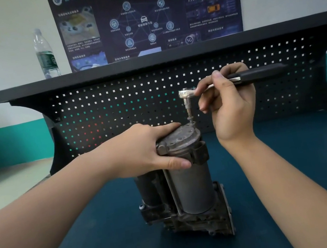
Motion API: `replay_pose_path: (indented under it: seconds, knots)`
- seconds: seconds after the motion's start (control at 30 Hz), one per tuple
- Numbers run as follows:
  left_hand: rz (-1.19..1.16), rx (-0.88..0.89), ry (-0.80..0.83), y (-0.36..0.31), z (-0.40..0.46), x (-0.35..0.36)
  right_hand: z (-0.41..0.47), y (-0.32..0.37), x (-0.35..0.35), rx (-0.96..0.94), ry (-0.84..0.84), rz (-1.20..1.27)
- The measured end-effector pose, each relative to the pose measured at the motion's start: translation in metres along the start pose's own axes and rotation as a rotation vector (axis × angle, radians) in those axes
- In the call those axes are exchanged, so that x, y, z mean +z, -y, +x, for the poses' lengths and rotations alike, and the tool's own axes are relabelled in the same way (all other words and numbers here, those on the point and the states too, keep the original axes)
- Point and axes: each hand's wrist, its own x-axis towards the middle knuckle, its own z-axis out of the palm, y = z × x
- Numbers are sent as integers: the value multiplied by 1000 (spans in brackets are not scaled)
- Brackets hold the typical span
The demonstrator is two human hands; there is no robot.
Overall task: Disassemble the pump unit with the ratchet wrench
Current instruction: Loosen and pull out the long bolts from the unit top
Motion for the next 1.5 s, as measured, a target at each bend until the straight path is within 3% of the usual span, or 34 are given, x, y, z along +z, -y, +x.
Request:
replay_pose_path:
  seconds: [0.3,0.67,0.77,0.8,0.87,0.93,1.13,1.3,1.4,1.5]
  knots:
    - [-9,-76,20,15,-32,-15,-12,4,22,187,94,107]
    - [68,-180,272,13,-39,-27,-16,6,26,257,140,207]
    - [-22,-202,320,9,-37,-39,-15,3,25,266,144,240]
    - [-167,-216,276,7,-35,-44,-15,3,25,265,144,238]
    - [-538,-210,41,8,-26,-48,-13,2,25,271,131,247]
    - [-718,-183,-138,4,-12,-43,-12,0,25,287,106,273]
    - [-1017,-64,-173,0,9,-14,-4,1,21,441,110,387]
    - [-984,-45,-217,1,15,-10,7,0,16,672,-24,456]
    - [-944,-63,-232,-1,14,-11,7,-4,17,694,-123,494]
    - [-944,-67,-269,2,15,-9,6,-8,17,672,-107,456]
